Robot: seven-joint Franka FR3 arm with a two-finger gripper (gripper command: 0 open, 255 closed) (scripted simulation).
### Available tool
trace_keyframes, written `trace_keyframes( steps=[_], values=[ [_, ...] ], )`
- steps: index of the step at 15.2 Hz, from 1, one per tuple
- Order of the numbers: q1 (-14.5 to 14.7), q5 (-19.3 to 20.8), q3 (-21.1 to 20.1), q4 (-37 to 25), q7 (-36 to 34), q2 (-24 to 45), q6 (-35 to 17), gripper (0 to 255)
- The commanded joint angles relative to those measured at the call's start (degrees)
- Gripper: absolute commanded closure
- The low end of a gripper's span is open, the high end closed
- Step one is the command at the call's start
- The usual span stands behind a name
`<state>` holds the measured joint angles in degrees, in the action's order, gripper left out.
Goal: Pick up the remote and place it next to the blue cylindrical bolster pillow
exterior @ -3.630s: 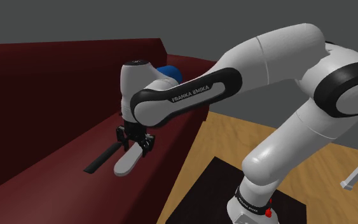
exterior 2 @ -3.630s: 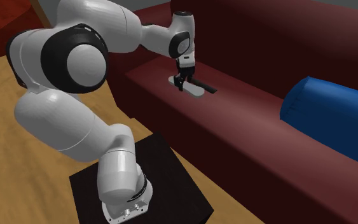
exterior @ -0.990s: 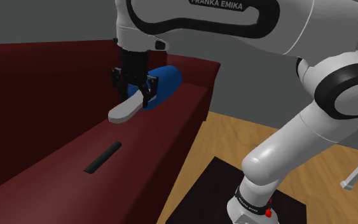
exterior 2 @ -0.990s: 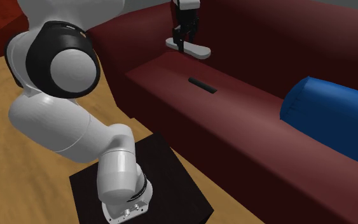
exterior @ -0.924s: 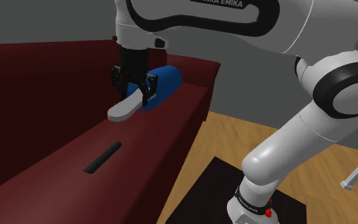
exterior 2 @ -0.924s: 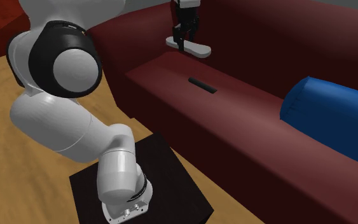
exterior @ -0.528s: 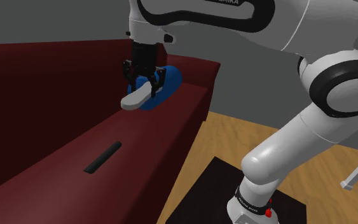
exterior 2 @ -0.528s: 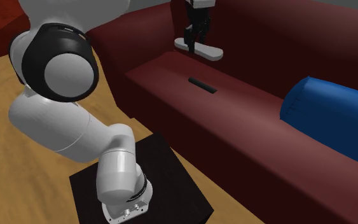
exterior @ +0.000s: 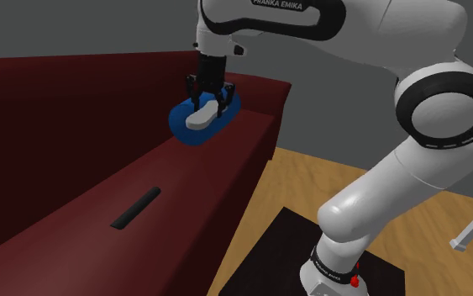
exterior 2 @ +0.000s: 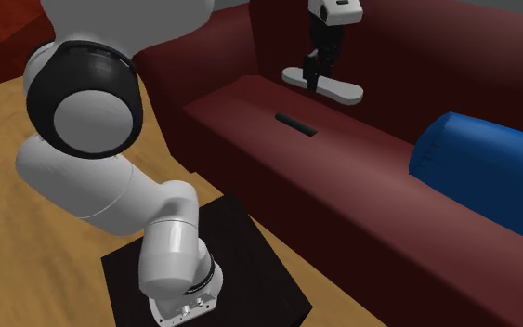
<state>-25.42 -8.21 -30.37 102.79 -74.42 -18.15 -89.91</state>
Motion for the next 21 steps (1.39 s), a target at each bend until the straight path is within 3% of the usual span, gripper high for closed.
trace_keyframes(
  steps=[1,11,21],
  values=[
    [-1.0,0.7,1.8,-0.2,2.8,0.7,-0.2,255],
    [-5.9,4.6,8.6,-5.9,14.0,7.9,-0.5,255],
    [-10.4,8.5,13.4,-19.5,23.1,20.4,1.5,255]
  ],
)
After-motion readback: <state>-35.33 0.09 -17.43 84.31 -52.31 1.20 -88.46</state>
